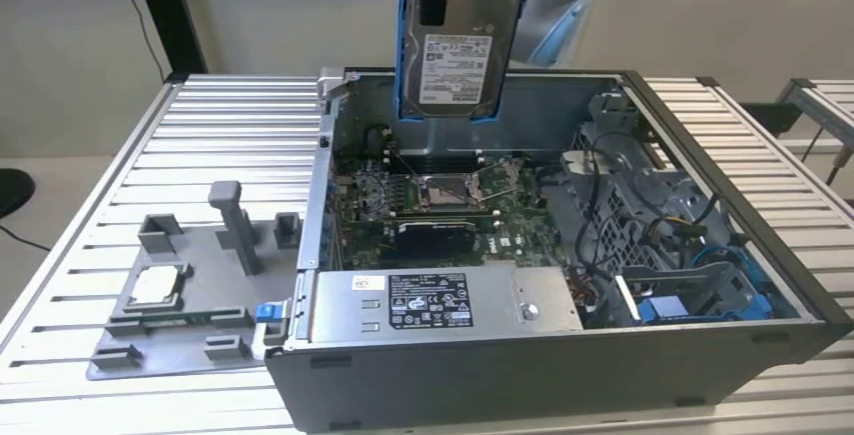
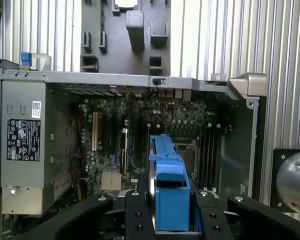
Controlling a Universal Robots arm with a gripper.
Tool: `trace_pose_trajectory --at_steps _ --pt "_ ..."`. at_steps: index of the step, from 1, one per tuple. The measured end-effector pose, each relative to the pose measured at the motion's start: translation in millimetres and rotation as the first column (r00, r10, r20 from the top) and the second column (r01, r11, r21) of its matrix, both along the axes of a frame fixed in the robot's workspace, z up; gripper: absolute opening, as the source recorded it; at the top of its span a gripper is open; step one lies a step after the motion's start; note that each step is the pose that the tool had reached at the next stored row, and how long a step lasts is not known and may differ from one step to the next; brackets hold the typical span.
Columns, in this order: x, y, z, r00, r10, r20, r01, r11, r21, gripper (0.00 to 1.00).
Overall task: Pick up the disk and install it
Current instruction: 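Pick up the disk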
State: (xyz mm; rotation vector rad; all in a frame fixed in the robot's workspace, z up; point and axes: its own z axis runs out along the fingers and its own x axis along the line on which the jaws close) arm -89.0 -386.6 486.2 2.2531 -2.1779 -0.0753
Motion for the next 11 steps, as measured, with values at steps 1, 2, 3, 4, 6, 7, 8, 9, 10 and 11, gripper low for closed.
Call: trace_pose_trajectory --at_steps 1,2,3,4,6,7,8,9,10,11 --pt "2.4 -0.1 0.0 1.0000 0.000 0.0000 0.000 1.0000 0.0000 0.00" --pt "4.7 0.0 0.1 1.0000 0.000 -0.0001 0.000 1.0000 -0.0002 0.00" --pt "7.4 0.0 0.1 1.0000 0.000 -0.0001 0.000 1.0000 -0.0001 0.00" --pt "10.2 0.0 0.0 1.0000 0.000 0.0000 0.000 1.0000 0.0000 0.00" --pt "16.4 -0.1 0.1 1.0000 0.000 0.0000 0.000 1.0000 -0.0001 0.00" --pt "20.1 -0.1 0.1 1.0000 0.000 -0.0001 0.000 1.0000 0.0000 0.00" --pt "24.5 -0.1 0.1 1.0000 0.000 -0.0001 0.000 1.0000 -0.0001 0.00" --pt "29.0 -0.1 0.0 1.0000 0.000 0.0000 0.000 1.0000 0.0000 0.00" --pt "33.5 -0.3 0.1 1.0000 0.000 -0.0001 0.000 1.0000 -0.0001 0.00" --pt "38.0 -0.8 0.1 1.0000 0.000 -0.0001 0.000 1.0000 -0.0002 0.00"
